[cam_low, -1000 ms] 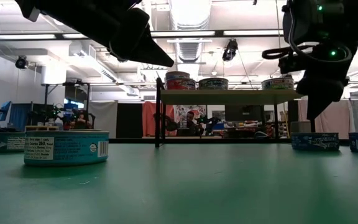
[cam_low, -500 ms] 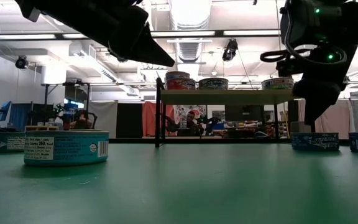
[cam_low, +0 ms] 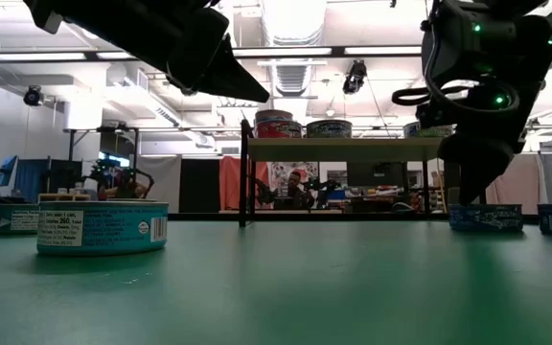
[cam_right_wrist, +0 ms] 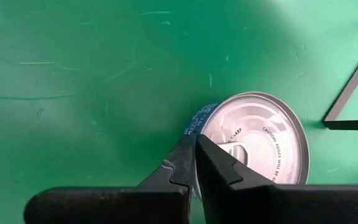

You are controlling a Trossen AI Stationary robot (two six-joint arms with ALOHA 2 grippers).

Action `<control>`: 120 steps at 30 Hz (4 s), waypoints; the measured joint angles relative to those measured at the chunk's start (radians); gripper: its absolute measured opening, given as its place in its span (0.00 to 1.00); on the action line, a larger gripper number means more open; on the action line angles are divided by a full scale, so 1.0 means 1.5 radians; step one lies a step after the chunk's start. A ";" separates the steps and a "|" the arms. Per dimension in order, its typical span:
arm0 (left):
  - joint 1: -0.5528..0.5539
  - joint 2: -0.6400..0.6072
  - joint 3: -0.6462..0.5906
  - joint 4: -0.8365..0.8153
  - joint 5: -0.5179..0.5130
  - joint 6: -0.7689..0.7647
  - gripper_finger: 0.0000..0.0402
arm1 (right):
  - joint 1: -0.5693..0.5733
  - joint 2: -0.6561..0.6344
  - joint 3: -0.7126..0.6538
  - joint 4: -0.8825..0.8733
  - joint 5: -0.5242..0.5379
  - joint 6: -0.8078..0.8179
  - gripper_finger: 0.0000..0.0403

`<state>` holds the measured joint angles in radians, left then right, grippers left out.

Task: Stack canned seafood by type on shelf
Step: Put the blue tuna can on the shelf

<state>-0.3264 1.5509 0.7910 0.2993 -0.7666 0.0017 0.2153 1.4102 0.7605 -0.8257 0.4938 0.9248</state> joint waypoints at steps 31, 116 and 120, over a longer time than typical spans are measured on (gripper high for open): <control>0.000 0.000 0.000 0.005 0.018 0.000 0.58 | -0.104 -0.049 0.002 -0.032 -0.086 0.046 0.02; 0.087 0.398 0.336 0.055 0.297 0.107 0.00 | -0.022 -0.207 -0.125 0.213 -0.257 -0.036 0.02; 0.088 0.400 0.335 0.048 0.297 0.102 0.00 | -0.022 -0.207 -0.133 0.236 -0.256 -0.042 0.05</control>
<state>-0.1942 2.1506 1.2934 0.3715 -0.3218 0.1551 0.1829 1.1000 0.5613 -0.4721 0.1104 0.8623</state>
